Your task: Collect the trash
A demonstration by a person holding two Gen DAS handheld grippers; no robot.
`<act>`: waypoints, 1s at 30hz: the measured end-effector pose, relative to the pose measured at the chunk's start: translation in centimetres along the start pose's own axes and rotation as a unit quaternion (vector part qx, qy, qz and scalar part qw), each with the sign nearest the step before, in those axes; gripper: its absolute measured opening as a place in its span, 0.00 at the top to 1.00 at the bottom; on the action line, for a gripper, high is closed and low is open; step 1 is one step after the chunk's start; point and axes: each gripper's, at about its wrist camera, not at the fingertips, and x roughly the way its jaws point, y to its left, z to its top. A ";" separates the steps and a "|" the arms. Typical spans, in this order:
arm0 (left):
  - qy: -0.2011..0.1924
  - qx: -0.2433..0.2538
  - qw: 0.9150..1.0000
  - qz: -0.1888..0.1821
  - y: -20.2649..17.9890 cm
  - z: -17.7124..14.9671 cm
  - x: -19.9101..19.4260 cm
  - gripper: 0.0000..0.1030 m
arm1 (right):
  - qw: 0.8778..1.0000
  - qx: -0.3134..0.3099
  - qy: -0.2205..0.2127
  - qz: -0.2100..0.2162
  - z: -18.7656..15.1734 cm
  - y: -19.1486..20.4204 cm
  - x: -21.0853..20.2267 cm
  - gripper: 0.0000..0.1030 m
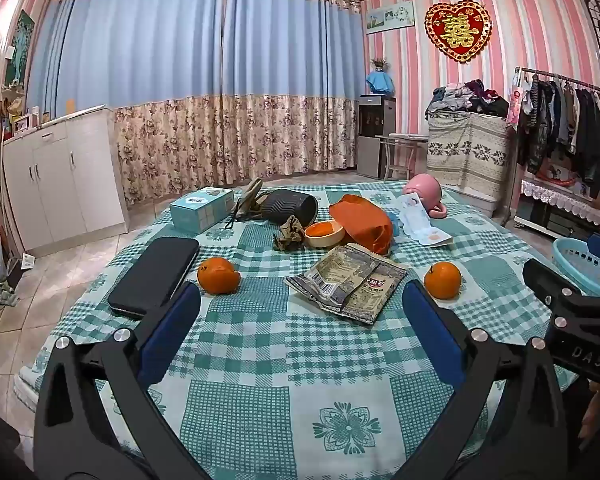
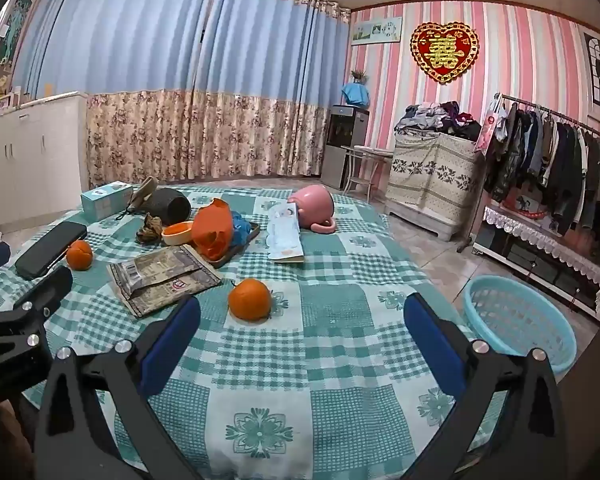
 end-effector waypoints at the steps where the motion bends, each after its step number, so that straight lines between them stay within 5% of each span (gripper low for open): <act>1: 0.000 0.000 1.000 0.000 0.0 0.0 0.0 0.05 | 1.000 -0.006 0.002 -0.002 0.0 0.1 0.0 0.04; 30: 0.008 0.003 1.000 -0.010 -0.7 -0.2 -0.3 0.05 | 1.000 0.003 0.020 -0.004 0.0 -0.3 0.5 0.04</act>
